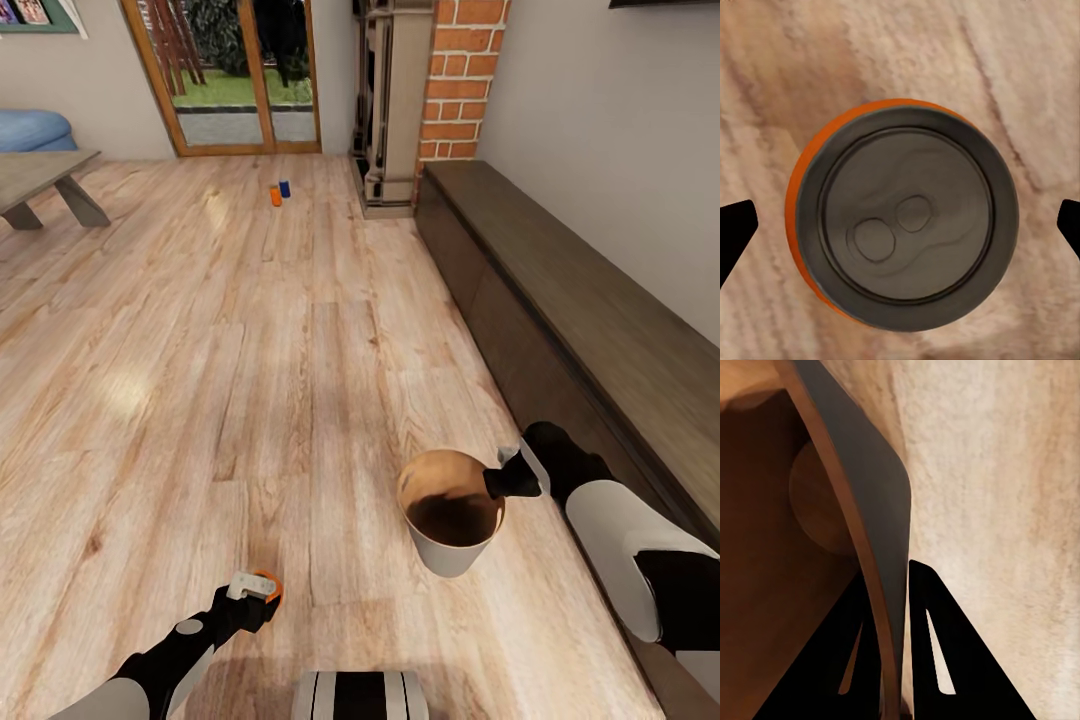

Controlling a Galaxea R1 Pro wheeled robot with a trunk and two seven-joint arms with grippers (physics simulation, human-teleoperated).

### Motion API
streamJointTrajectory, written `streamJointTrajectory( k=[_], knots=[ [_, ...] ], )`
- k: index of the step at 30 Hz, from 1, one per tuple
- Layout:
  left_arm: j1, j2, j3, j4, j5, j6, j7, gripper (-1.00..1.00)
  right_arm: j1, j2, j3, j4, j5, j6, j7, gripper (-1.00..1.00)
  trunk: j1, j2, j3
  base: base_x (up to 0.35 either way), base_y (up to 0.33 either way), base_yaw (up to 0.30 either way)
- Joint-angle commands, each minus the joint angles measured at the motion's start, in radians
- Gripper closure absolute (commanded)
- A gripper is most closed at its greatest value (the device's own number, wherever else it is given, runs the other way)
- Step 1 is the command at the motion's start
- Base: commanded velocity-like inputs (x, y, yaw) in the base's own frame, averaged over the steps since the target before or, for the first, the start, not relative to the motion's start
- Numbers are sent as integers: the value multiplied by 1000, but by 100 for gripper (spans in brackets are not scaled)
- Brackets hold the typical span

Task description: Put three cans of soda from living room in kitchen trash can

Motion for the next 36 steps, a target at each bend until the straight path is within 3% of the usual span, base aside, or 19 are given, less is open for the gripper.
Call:
streamJointTrajectory(
  k=[1,2,15,36],
  knots=[
    [0,0,-1,0,0,0,0,-100,11,12,-11,-5,7,0,4,100,1,0,0,0,0,0],
    [0,0,-1,0,0,-1,0,100,11,13,-10,-5,7,0,4,100,1,0,-1,0,0,0],
    [0,0,0,-1,2,-3,2,100,12,13,-9,-6,8,0,4,100,1,0,-1,0,0,0],
    [0,0,0,-1,1,-1,0,100,12,13,-11,-3,8,0,5,100,-9,5,81,0,0,0]
  ],
)
